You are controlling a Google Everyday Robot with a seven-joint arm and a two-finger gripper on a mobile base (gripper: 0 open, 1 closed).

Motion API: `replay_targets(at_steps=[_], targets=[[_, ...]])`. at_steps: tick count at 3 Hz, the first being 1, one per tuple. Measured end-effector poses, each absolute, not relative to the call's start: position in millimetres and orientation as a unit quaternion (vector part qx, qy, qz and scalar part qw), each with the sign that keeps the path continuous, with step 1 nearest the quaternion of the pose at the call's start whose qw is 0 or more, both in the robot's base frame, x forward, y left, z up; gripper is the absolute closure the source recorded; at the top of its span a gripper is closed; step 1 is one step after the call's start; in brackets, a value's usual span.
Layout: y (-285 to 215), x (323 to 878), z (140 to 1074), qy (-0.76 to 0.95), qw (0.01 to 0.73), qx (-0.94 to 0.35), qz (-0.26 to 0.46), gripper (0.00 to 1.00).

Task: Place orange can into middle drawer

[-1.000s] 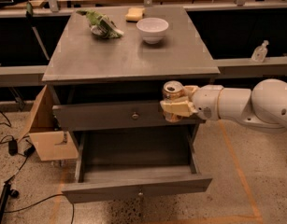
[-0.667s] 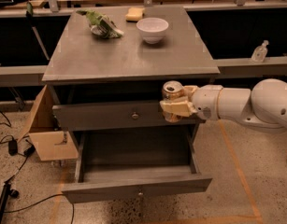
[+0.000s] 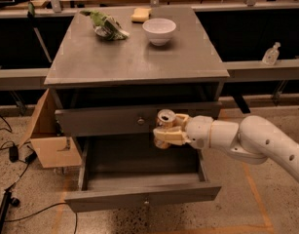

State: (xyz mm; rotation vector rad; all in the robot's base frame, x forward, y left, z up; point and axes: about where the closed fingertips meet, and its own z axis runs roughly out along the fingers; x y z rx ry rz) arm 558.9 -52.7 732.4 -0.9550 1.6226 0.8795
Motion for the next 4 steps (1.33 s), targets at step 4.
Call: replay_targets(at_steps=[4], targets=[[12.4, 576.7, 557.1, 0.576, 0.49, -0.53, 0.384, 1.0]])
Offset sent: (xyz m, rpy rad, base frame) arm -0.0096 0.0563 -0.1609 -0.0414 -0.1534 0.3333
